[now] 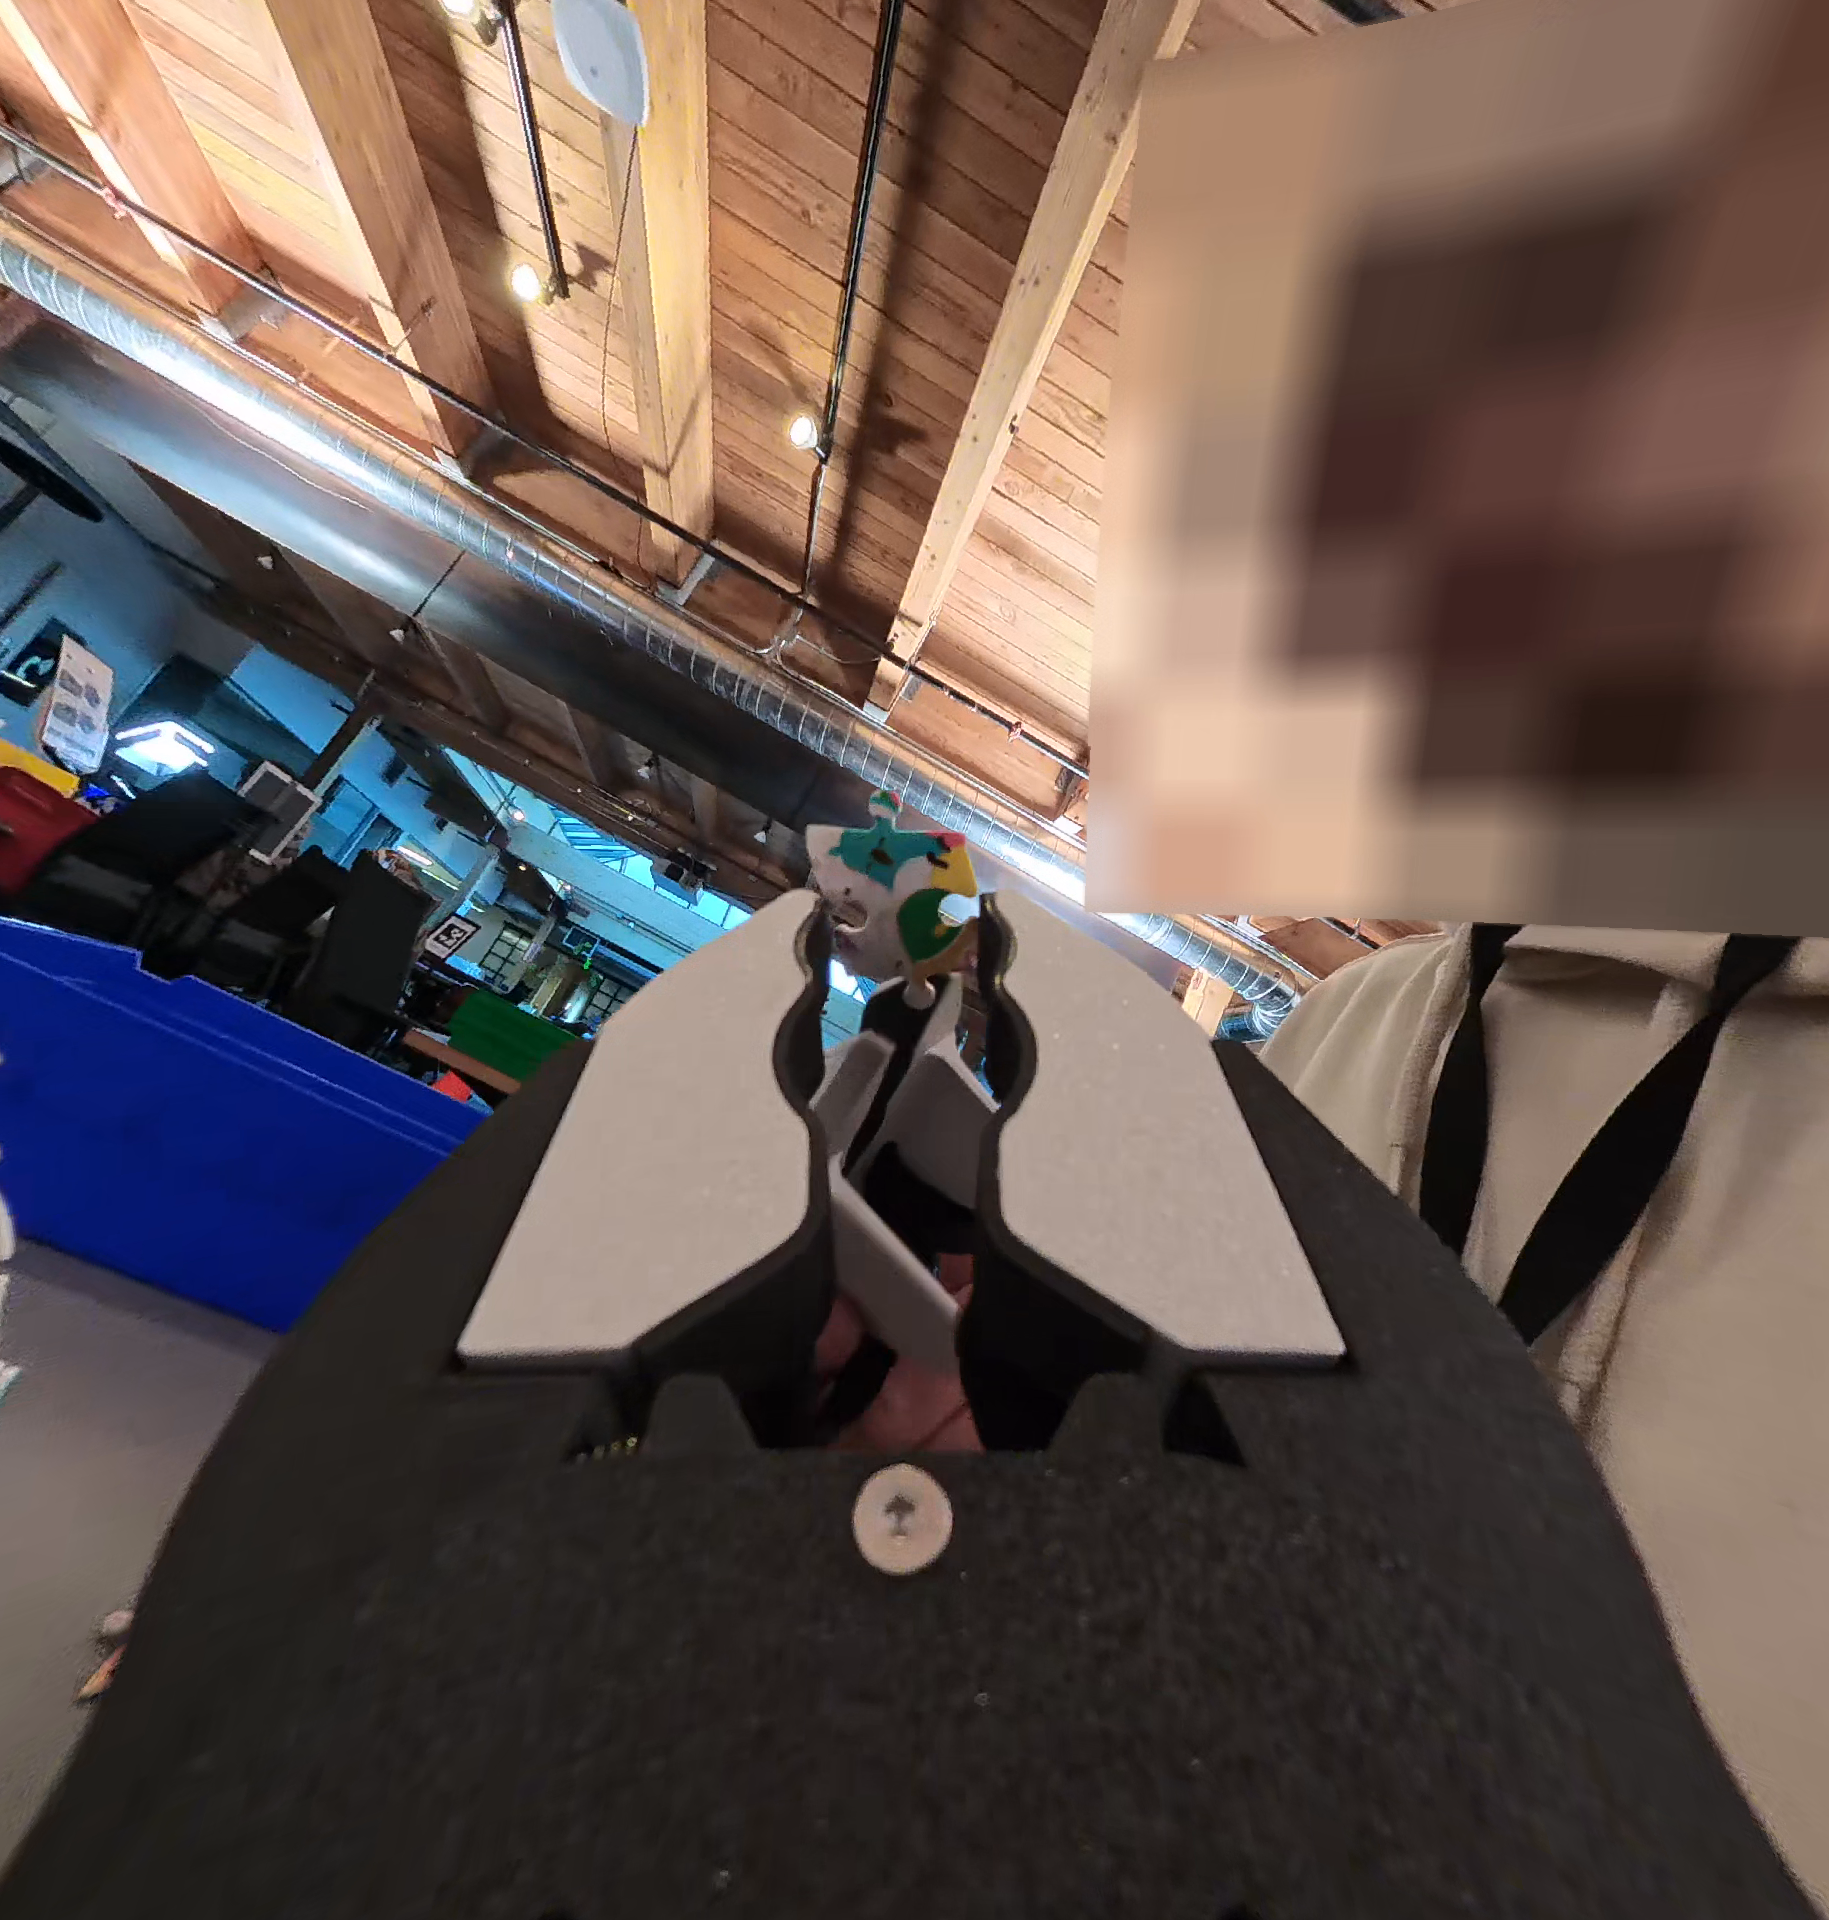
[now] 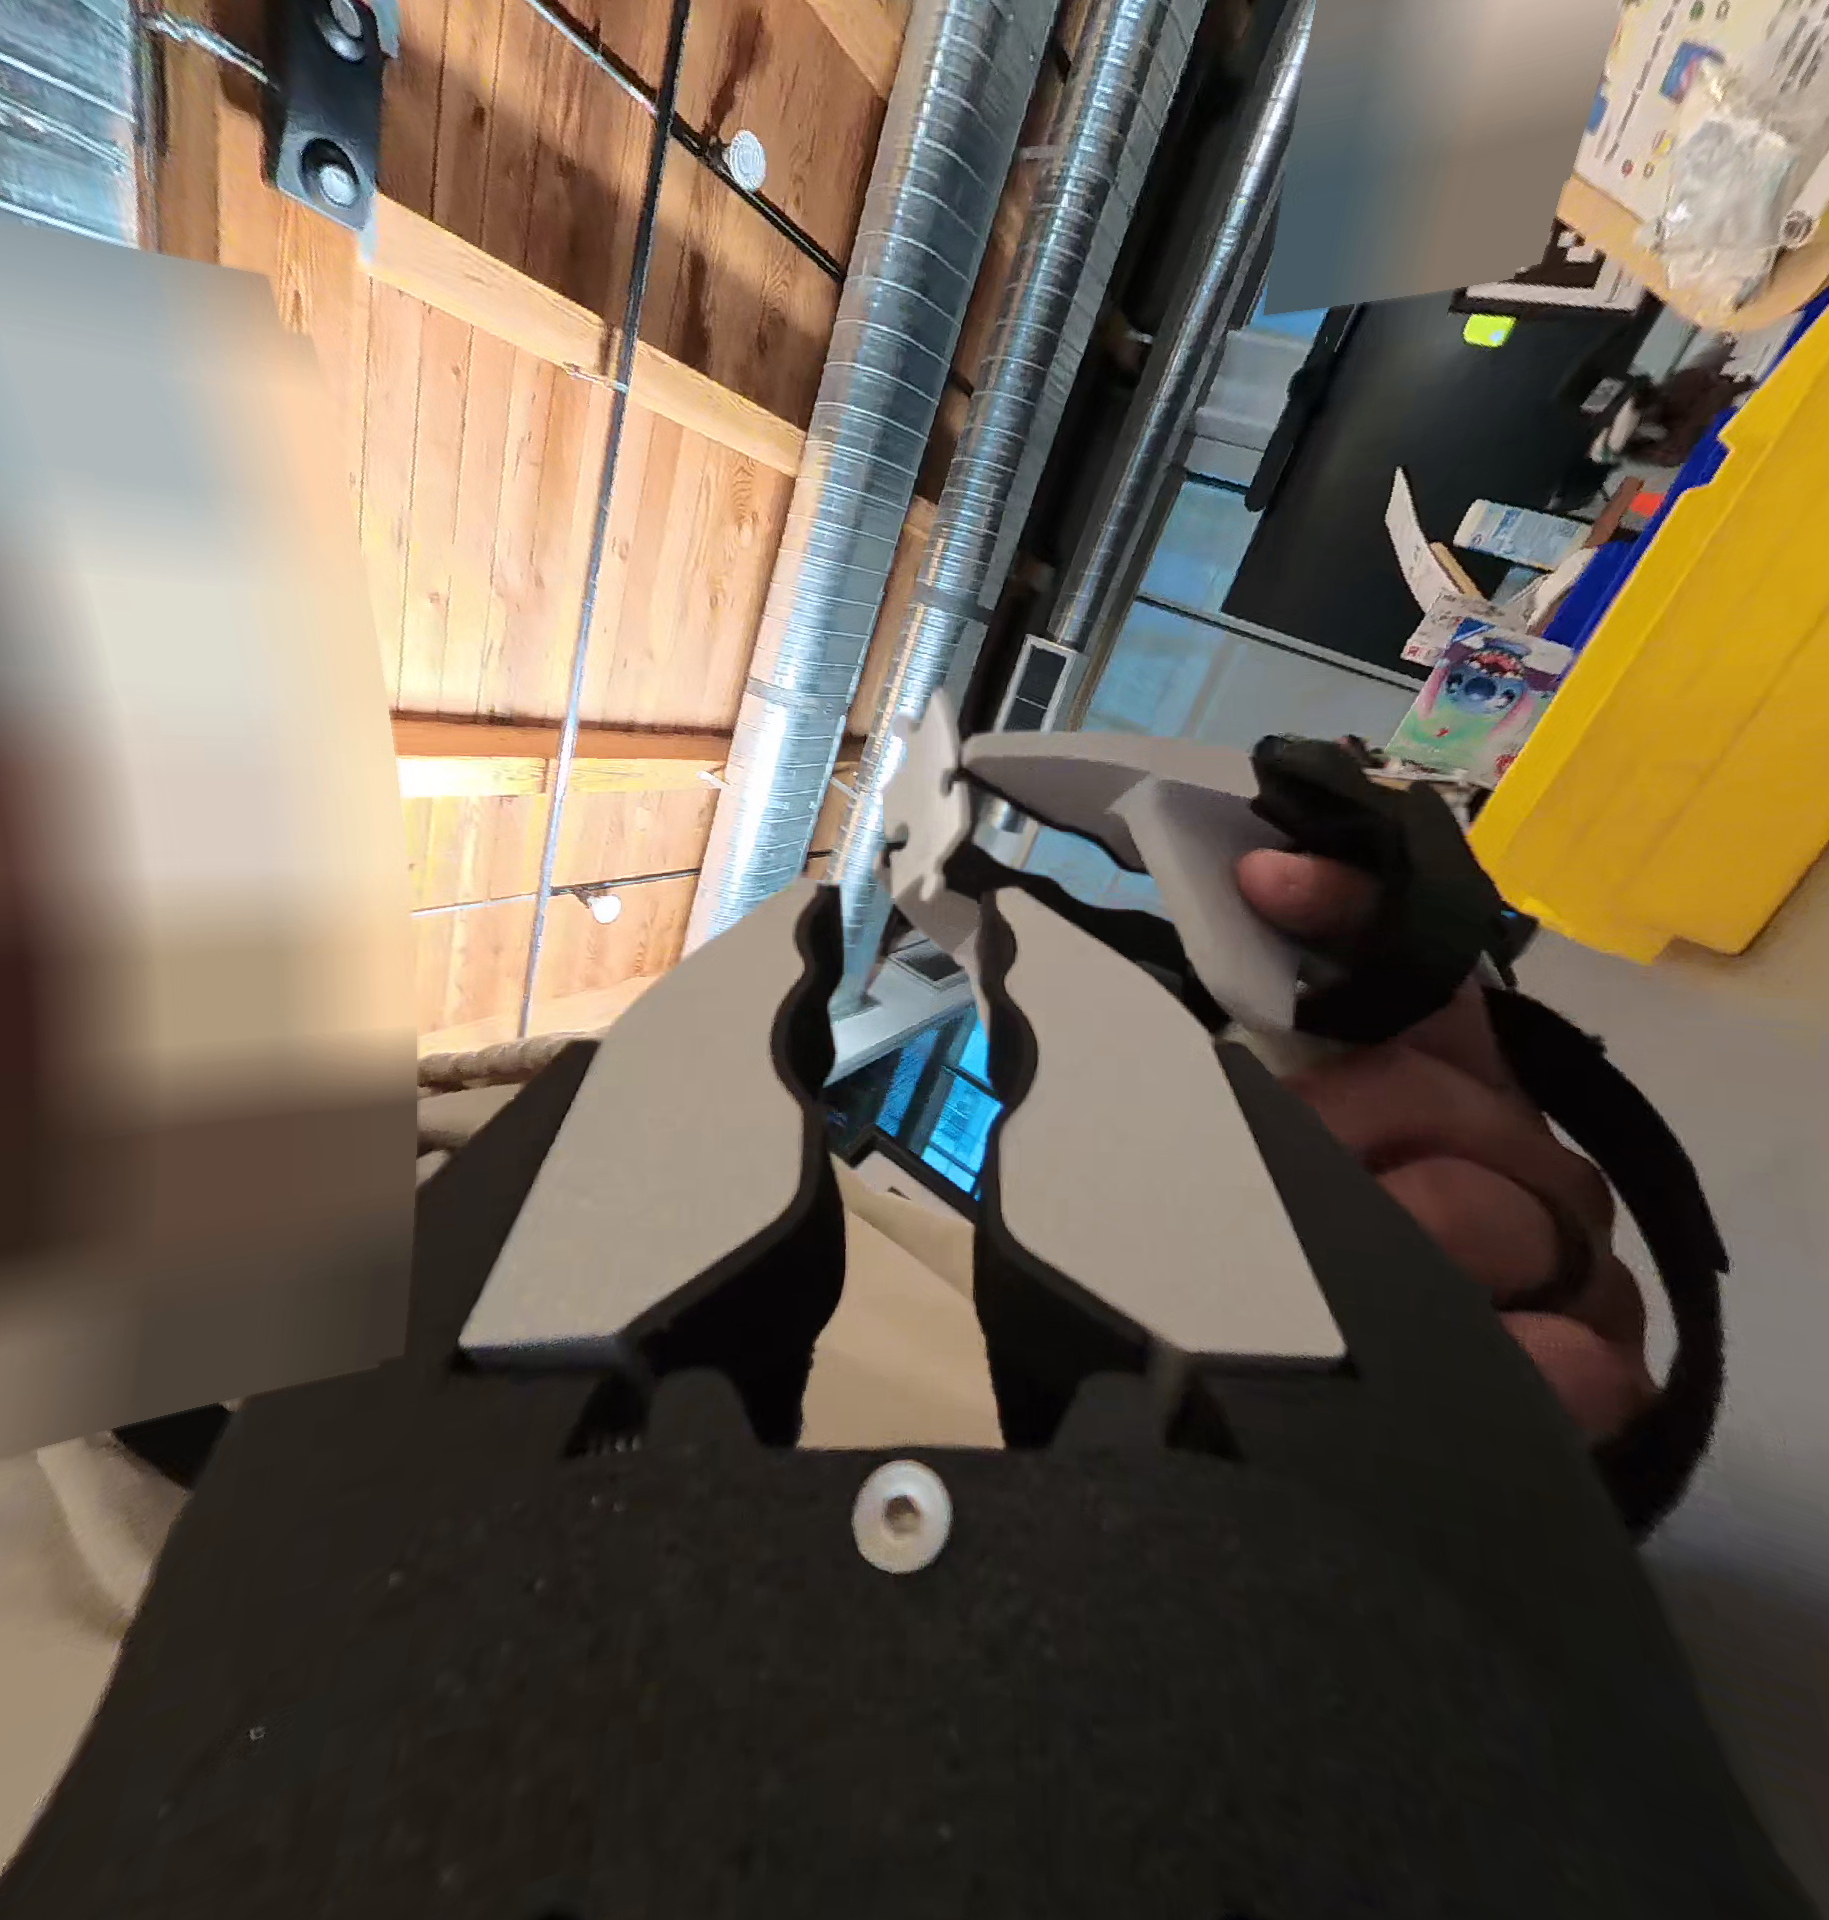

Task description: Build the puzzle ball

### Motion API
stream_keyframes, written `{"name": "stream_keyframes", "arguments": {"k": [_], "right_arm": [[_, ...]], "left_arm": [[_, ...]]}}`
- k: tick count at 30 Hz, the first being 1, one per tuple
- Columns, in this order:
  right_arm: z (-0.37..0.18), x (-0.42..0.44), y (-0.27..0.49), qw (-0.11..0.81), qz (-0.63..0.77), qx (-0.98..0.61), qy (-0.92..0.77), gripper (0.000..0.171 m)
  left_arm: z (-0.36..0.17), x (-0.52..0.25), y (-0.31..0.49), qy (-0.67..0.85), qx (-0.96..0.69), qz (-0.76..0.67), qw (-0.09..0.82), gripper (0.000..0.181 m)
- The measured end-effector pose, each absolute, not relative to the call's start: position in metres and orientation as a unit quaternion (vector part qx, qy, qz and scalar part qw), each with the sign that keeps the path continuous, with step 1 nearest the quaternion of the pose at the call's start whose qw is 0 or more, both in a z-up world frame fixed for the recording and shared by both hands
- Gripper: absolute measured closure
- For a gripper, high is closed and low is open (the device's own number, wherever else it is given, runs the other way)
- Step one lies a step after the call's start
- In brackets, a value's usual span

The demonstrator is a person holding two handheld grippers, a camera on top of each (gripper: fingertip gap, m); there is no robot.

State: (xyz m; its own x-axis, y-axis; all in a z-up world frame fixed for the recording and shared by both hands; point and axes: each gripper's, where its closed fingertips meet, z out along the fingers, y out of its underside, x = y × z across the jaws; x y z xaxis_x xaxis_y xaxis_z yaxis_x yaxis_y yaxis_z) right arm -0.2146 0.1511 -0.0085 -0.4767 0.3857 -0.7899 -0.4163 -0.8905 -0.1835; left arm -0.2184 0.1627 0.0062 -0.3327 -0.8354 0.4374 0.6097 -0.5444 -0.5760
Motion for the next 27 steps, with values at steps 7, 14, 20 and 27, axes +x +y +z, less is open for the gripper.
{"name": "stream_keyframes", "arguments": {"k": [7, 14, 20, 27], "right_arm": [[-0.005, -0.211, 0.144, 0.212, 0.875, -0.436, 0.005, 0.167], [-0.026, -0.198, 0.155, 0.269, 0.810, -0.520, -0.037, 0.169], [-0.083, -0.147, 0.217, 0.538, 0.327, -0.728, -0.272, 0.169], [-0.064, -0.151, 0.224, 0.663, -0.202, -0.497, -0.522, 0.169]], "left_arm": [[0.003, -0.206, 0.153, 0.179, -0.363, -0.797, 0.449, 0.155], [-0.009, -0.216, 0.159, 0.183, -0.395, -0.779, 0.451, 0.178], [-0.049, -0.218, 0.182, 0.233, -0.539, -0.666, 0.460, 0.178], [-0.056, -0.210, 0.199, 0.204, -0.614, -0.676, 0.354, 0.166]]}}
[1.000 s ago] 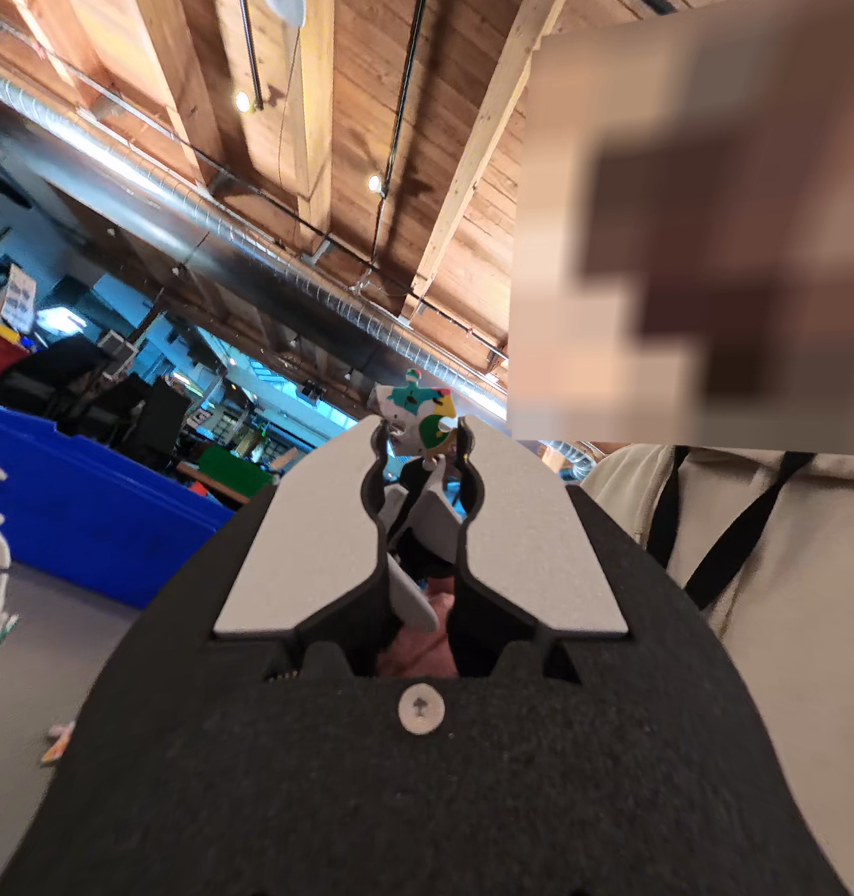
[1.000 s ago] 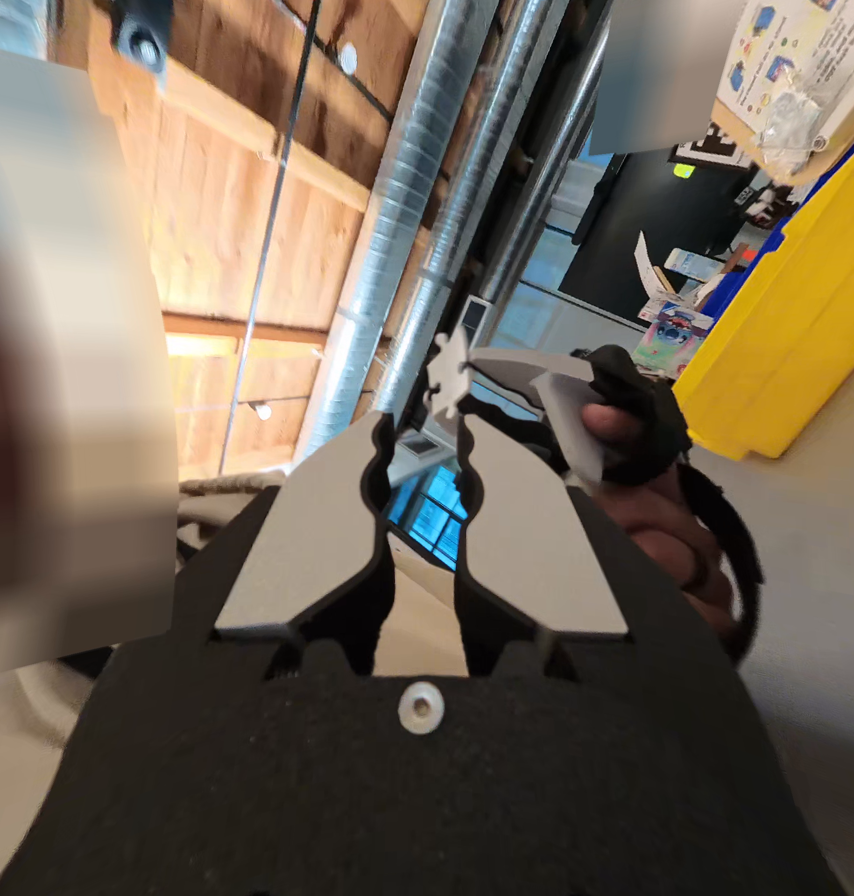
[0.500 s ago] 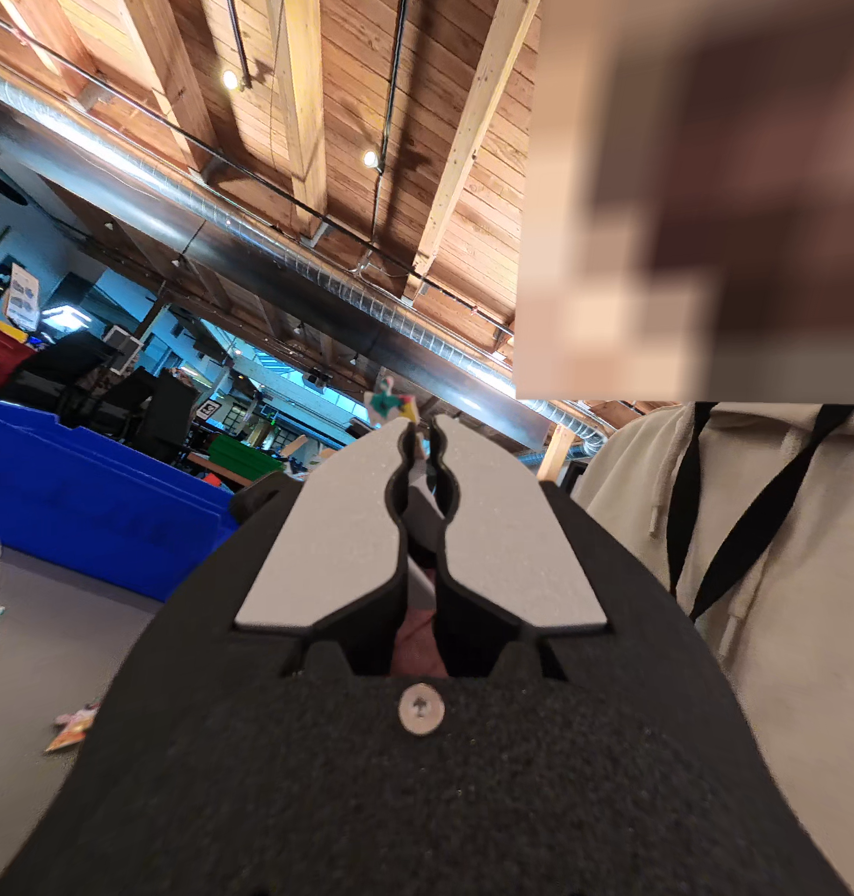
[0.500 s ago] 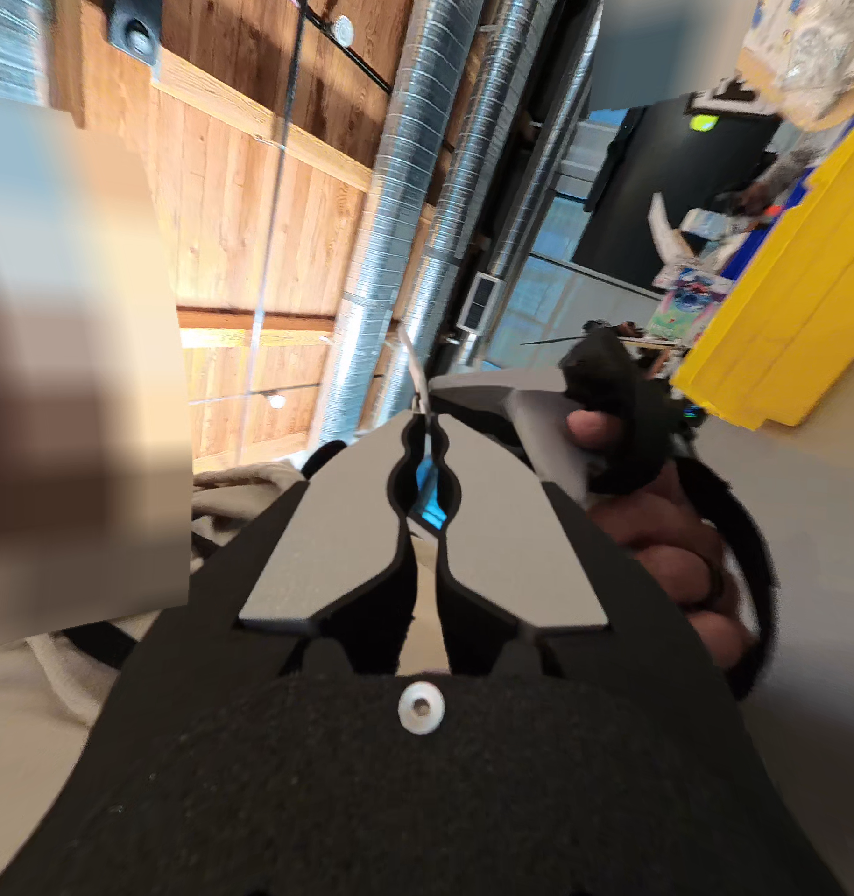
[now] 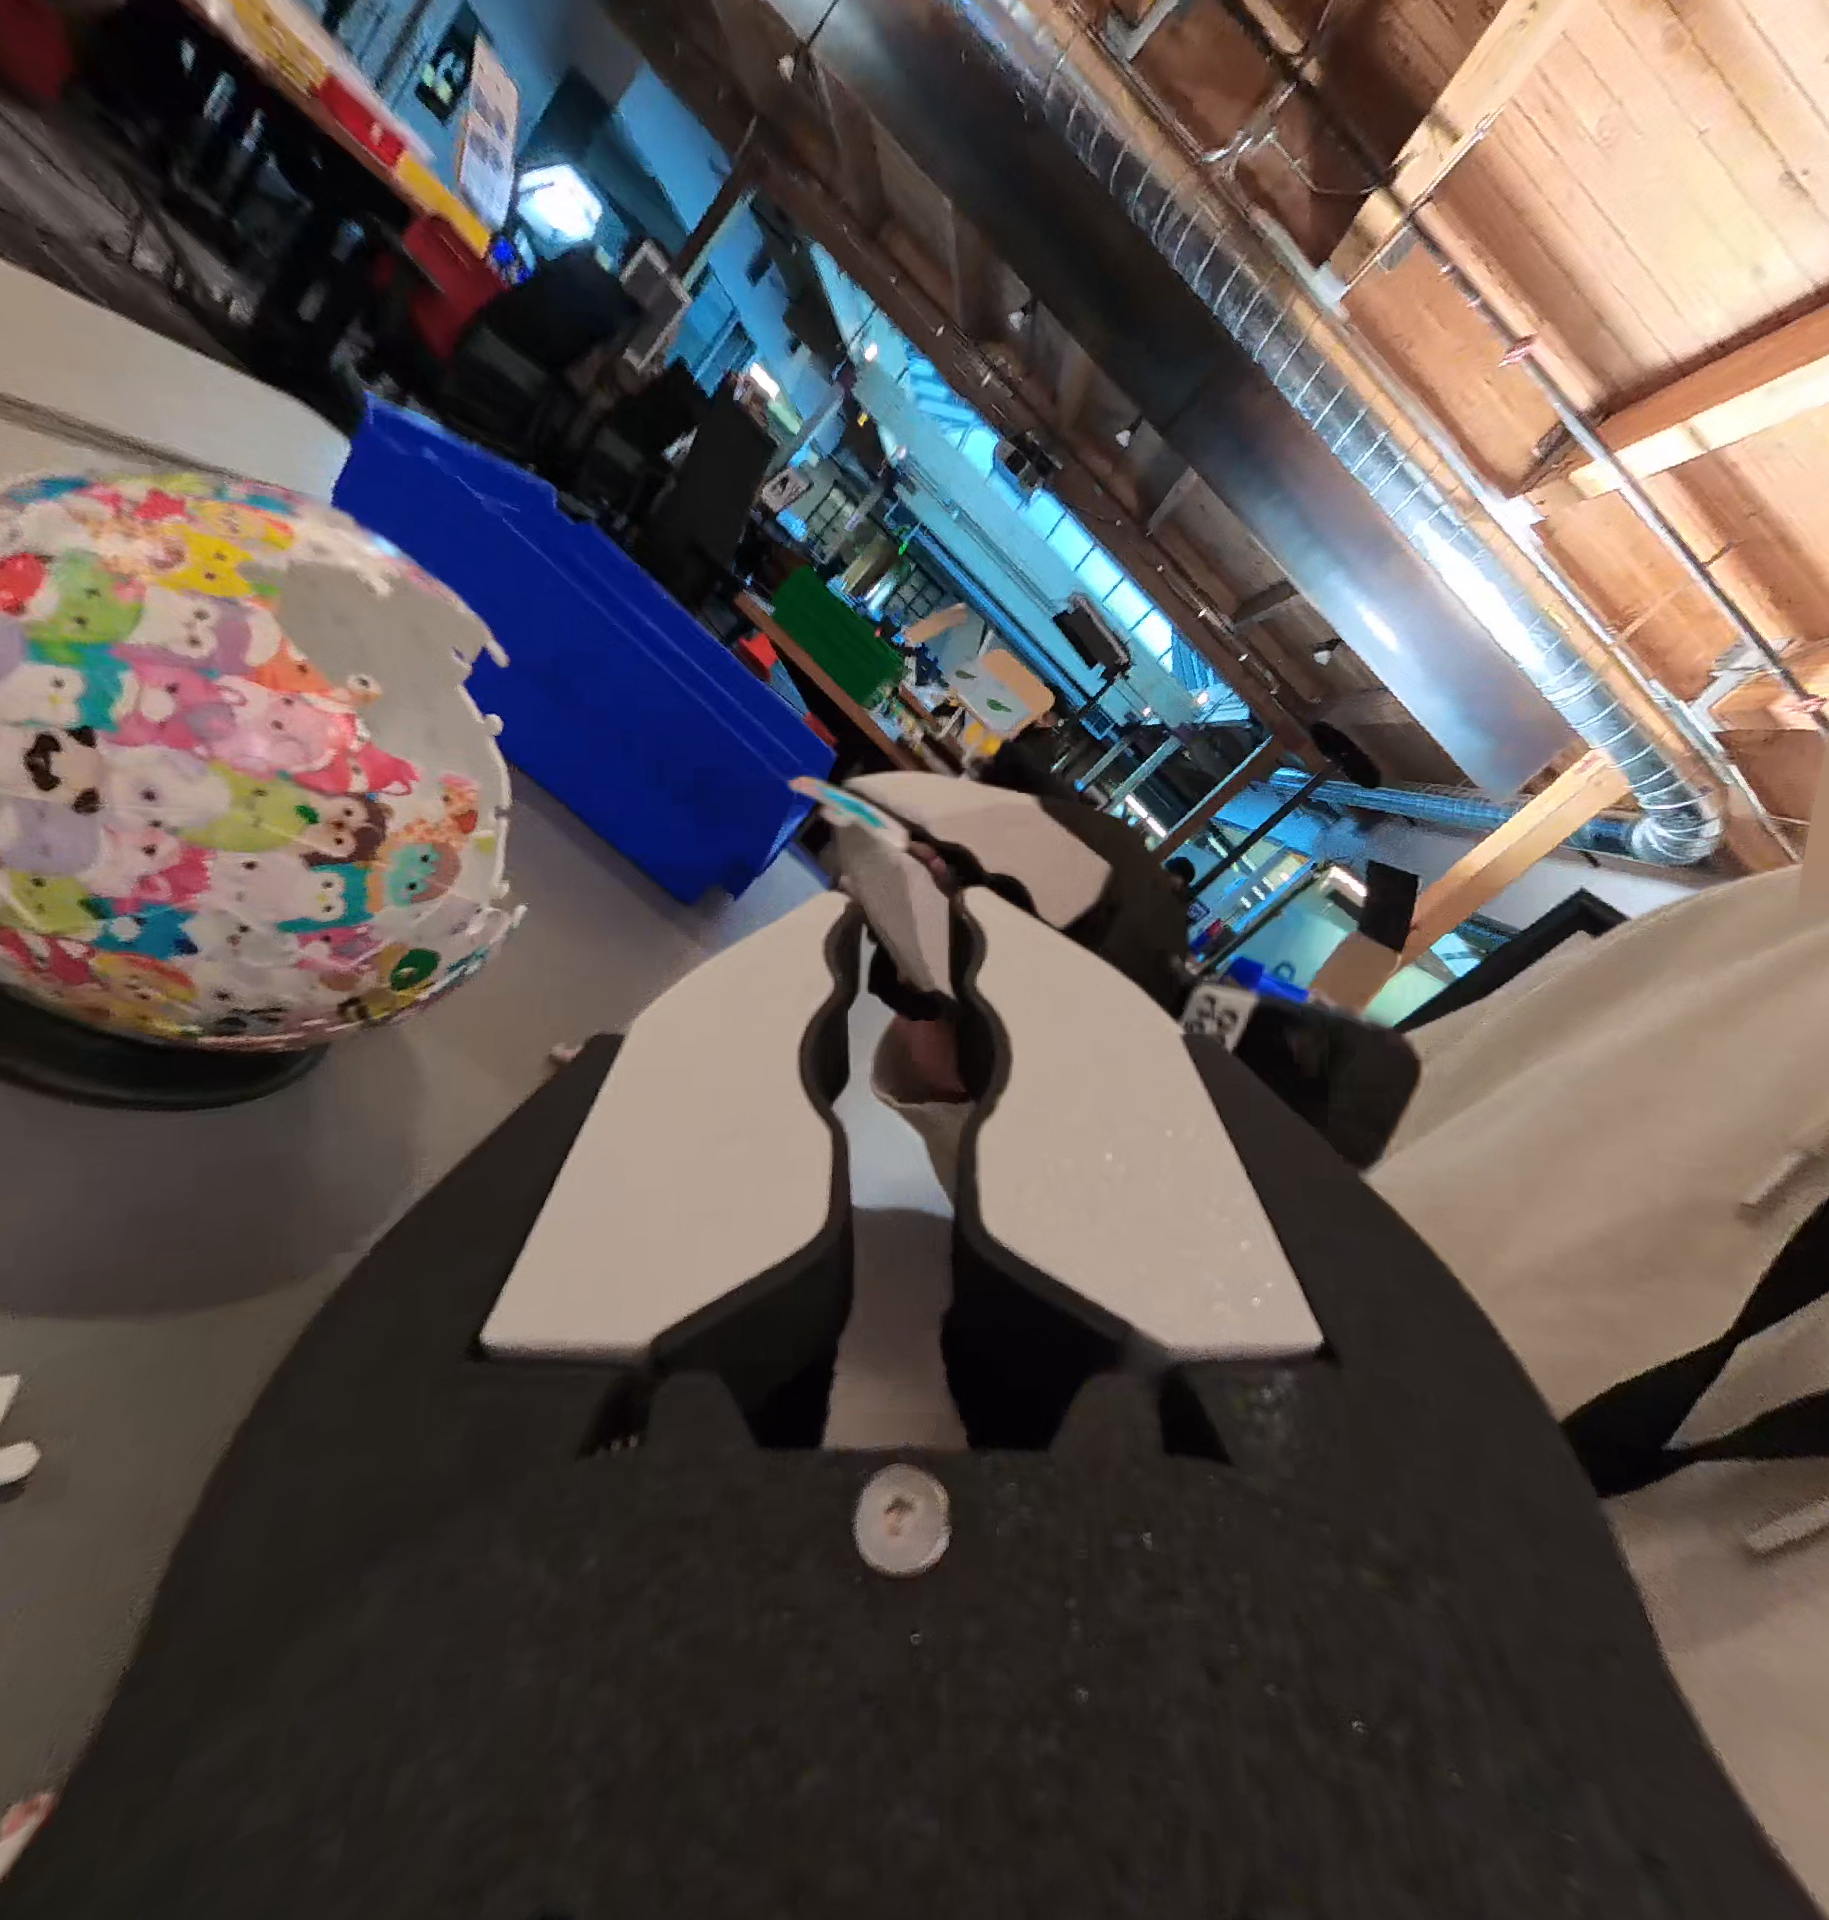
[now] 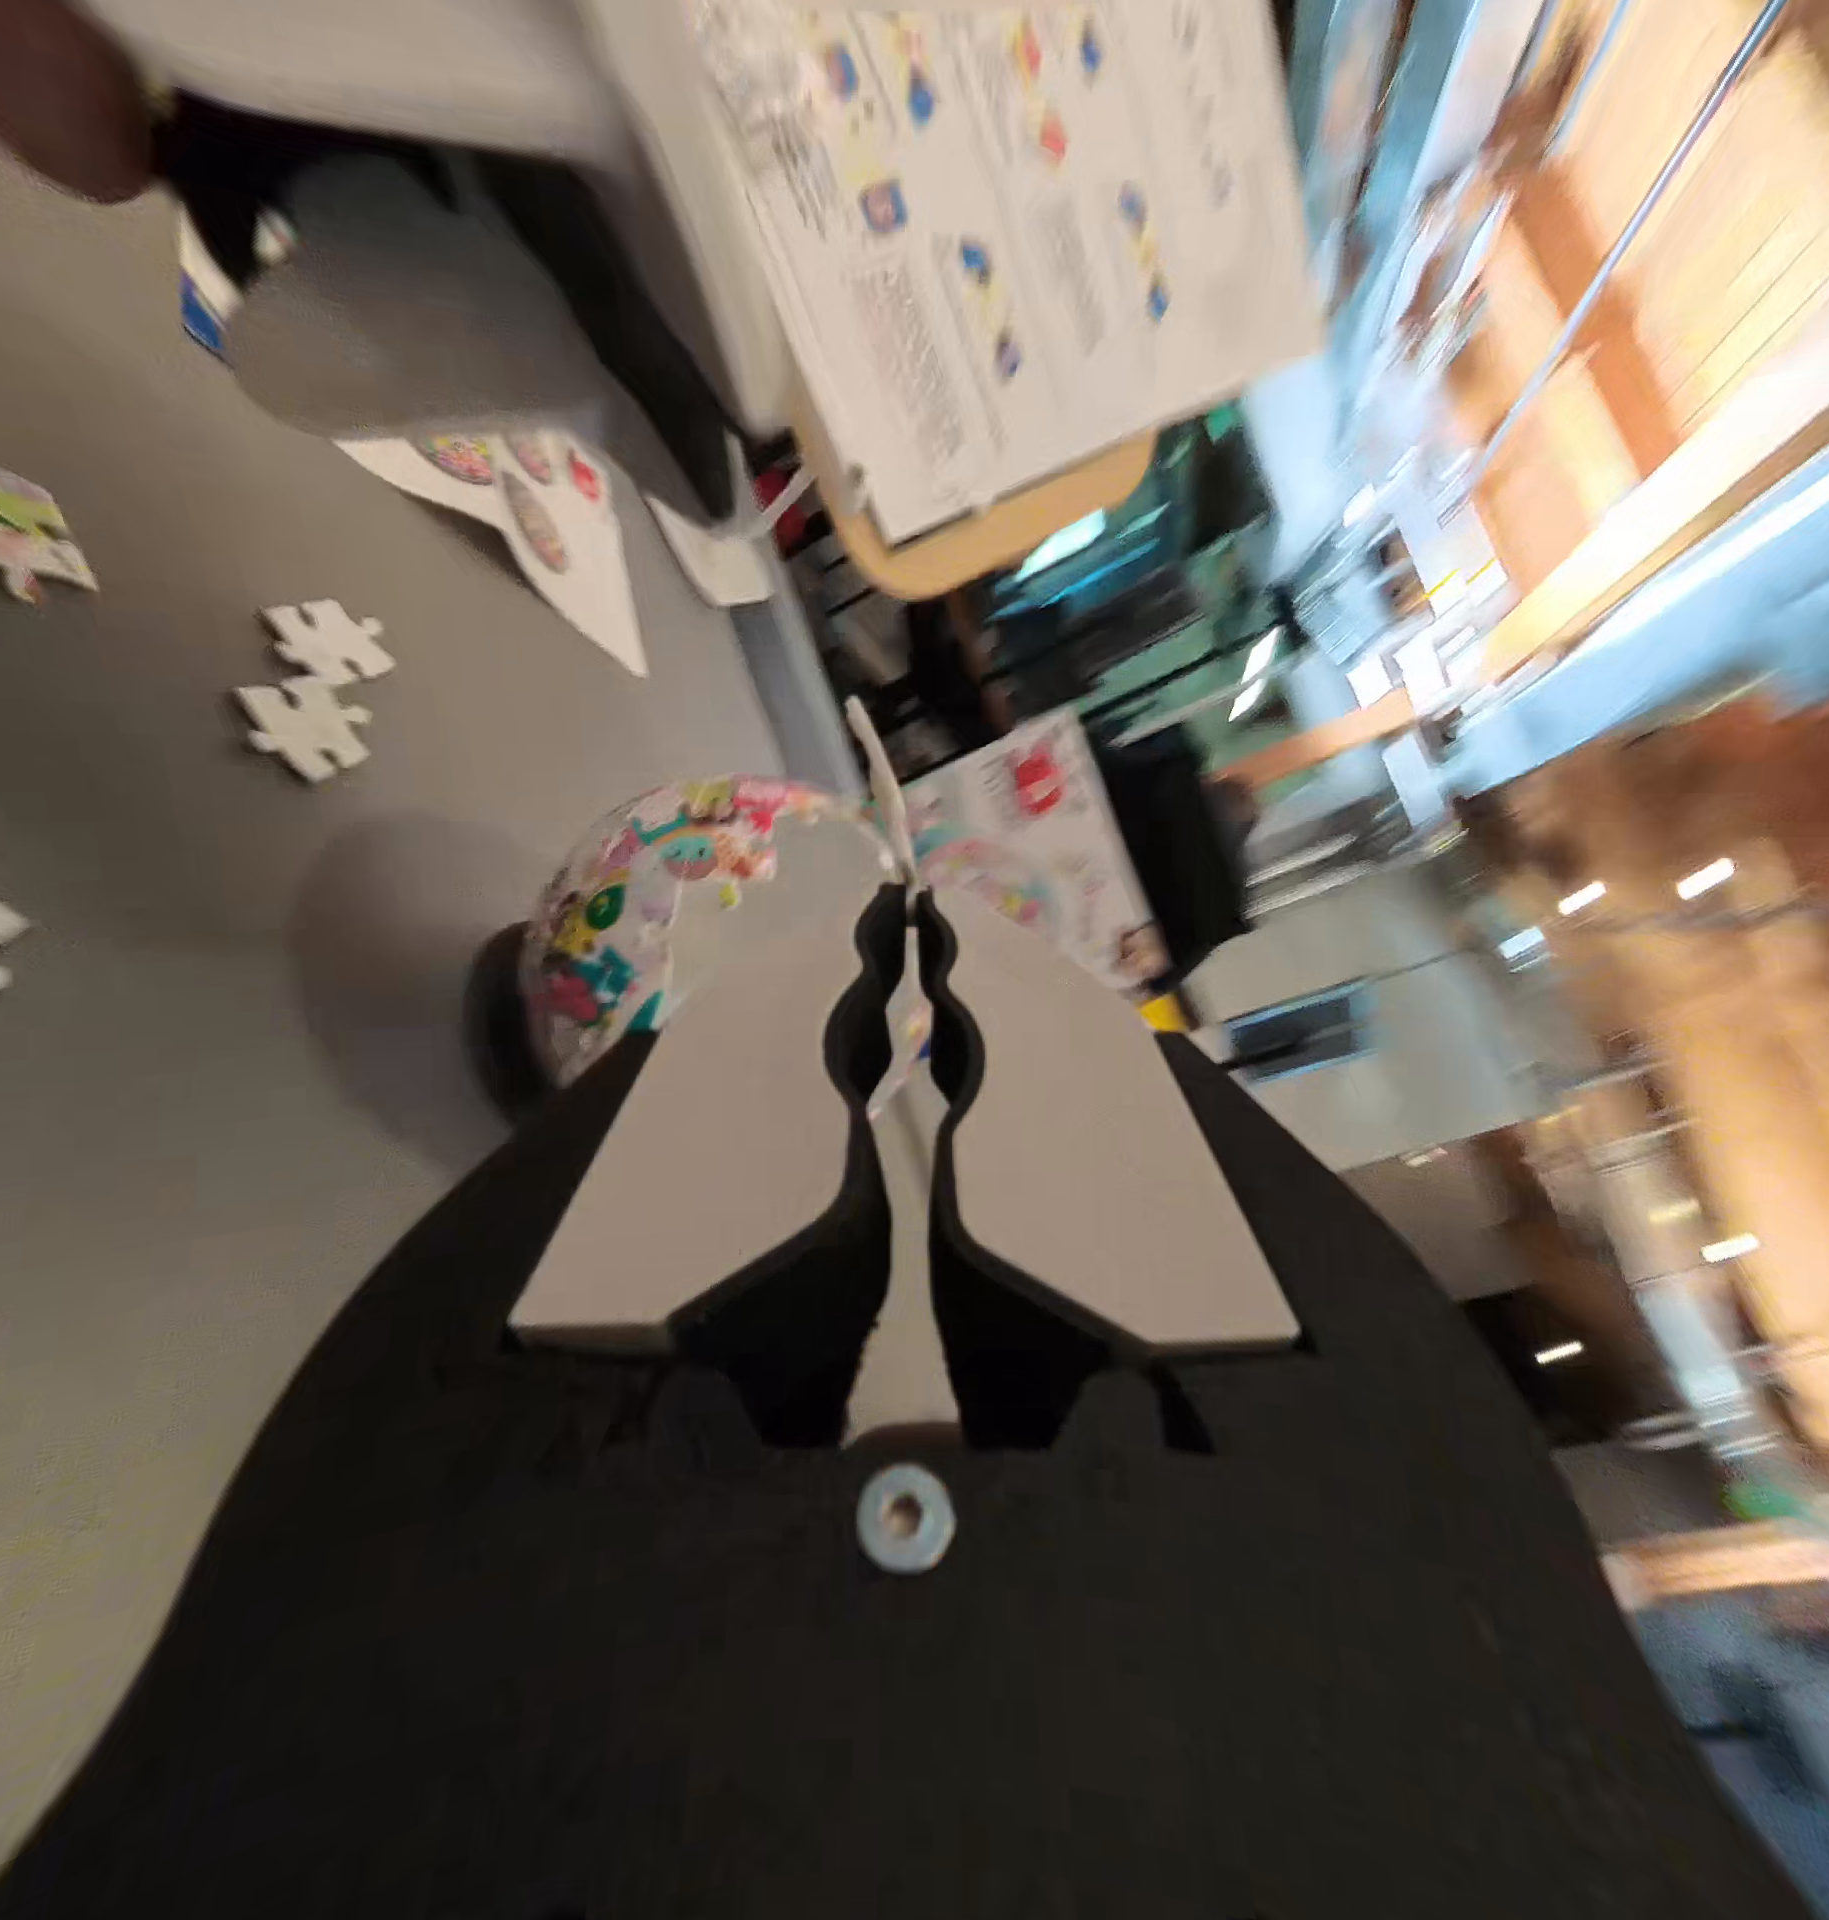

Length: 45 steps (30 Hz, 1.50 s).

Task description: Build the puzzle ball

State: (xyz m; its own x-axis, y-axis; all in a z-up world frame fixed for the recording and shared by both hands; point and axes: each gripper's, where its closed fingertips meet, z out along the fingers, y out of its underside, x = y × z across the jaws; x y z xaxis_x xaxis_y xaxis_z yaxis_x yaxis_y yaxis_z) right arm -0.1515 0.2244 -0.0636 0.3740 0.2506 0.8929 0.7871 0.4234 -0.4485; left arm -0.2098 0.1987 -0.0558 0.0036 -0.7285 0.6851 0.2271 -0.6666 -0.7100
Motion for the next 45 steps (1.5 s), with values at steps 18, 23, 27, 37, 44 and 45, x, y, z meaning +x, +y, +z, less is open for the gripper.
{"name": "stream_keyframes", "arguments": {"k": [18, 23, 27, 37, 44, 45], "right_arm": [[-0.060, -0.177, 0.205, 0.697, -0.235, -0.421, -0.531, 0.169], [-0.062, -0.180, 0.201, 0.710, -0.204, -0.418, -0.529, 0.169], [-0.060, -0.177, 0.195, 0.728, -0.091, -0.463, -0.497, 0.171], [-0.103, -0.194, 0.195, 0.371, 0.483, -0.763, -0.217, 0.118], [-0.042, -0.208, 0.202, 0.325, 0.702, -0.633, 0.033, 0.135], [-0.038, -0.211, 0.200, 0.314, 0.714, -0.624, 0.032, 0.140]], "left_arm": [[-0.059, -0.183, 0.192, 0.272, -0.666, -0.604, 0.343, 0.163], [-0.057, -0.186, 0.189, 0.238, -0.645, -0.662, 0.299, 0.165], [-0.054, -0.193, 0.199, 0.217, -0.638, -0.667, 0.318, 0.166], [-0.043, -0.222, 0.227, 0.174, -0.599, -0.585, 0.517, 0.166], [-0.045, -0.209, 0.209, 0.228, -0.575, -0.480, 0.623, 0.166], [-0.045, -0.209, 0.207, 0.231, -0.572, -0.478, 0.625, 0.166]]}}
